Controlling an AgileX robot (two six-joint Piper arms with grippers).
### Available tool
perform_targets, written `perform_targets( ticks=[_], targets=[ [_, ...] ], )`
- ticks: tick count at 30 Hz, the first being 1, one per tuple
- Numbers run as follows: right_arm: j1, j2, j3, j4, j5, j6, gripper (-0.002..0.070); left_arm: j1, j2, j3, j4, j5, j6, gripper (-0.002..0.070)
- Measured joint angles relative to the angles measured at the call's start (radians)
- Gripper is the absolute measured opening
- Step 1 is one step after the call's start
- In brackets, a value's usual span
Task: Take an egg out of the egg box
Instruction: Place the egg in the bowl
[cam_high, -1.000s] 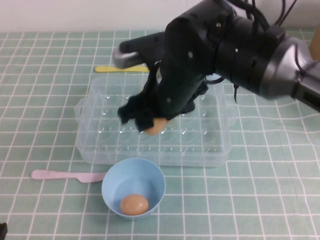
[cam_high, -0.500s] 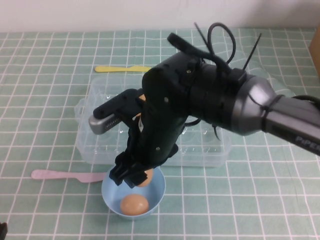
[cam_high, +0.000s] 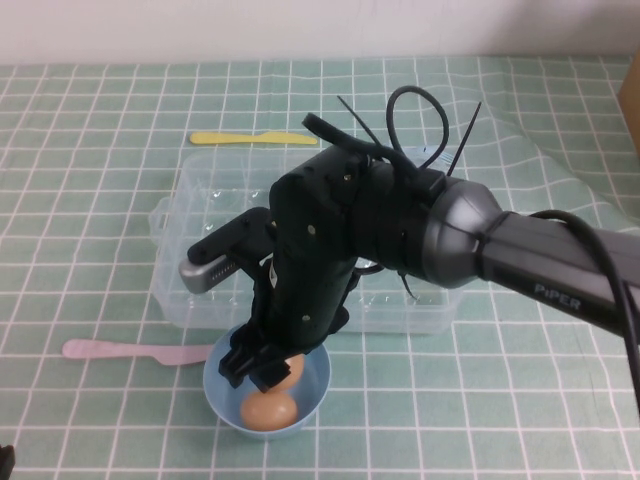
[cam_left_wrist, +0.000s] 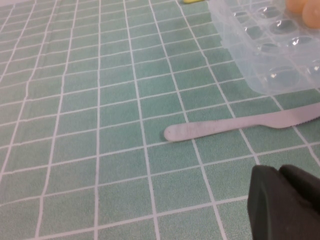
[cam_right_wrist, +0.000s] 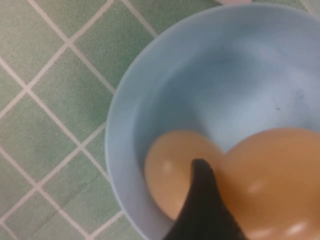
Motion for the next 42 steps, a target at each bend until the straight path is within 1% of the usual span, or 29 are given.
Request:
perform_targets(
  ticks=[16, 24, 31, 40, 42],
  targets=[
    [-0.006, 0.036, 0.0, -0.008, -0.013, 0.0, 0.0421, 0.0, 0.0, 0.0, 0.001, 0.0, 0.0, -0.0005],
    [-0.006, 0.036, 0.0, -0.008, -0.013, 0.0, 0.0456, 0.0, 0.0, 0.0, 0.001, 0.0, 0.0, -0.0004],
    [-0.017, 0.035, 0.0, 0.0, 0.011, 0.0, 0.0459, 0.0, 0.0, 0.0, 0.001, 0.0, 0.0, -0.0004],
    [-0.019, -0.054, 0.0, 0.002, 0.029, 0.001, 0.0461, 0.0, 0.0, 0.0, 0.001, 0.0, 0.0, -0.0005],
    [-0.017, -0.088, 0.0, 0.002, 0.042, 0.001, 0.0447, 0.0, 0.0, 0.0, 0.001, 0.0, 0.0, -0.0004]
  ],
)
